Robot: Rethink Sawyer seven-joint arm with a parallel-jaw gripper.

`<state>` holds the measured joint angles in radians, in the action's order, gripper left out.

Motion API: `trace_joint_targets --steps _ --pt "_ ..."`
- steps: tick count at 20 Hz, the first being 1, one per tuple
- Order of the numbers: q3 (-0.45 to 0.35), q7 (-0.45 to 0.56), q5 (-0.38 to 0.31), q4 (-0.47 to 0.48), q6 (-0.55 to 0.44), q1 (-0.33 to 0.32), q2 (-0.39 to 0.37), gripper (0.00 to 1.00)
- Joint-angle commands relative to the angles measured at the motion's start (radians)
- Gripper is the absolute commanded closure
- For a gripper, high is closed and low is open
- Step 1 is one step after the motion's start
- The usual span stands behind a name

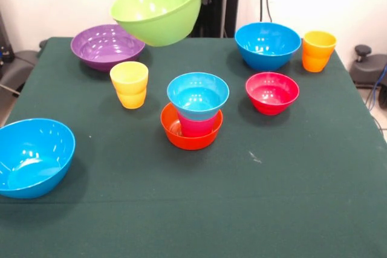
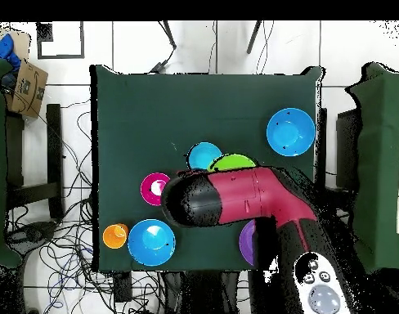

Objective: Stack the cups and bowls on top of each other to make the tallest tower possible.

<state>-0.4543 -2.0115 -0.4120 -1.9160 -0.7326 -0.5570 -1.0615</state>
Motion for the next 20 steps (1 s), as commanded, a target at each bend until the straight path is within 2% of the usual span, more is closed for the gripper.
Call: trace_joint_targets --steps 1,5,8,15,20 --pt "0.061 -0.122 0.002 0.035 -0.006 0.026 0.077 1.0" --pt "0.085 -0.149 -0.015 0.074 0.01 0.062 0.119 1.0" --pt "0.089 -0.139 0.007 0.093 -0.015 0.074 0.11 1.0" --pt "0.091 -0.112 0.082 0.139 -0.138 0.094 0.063 1.0" --pt "0.109 -0.087 0.132 0.117 -0.207 0.097 -0.004 1.0"
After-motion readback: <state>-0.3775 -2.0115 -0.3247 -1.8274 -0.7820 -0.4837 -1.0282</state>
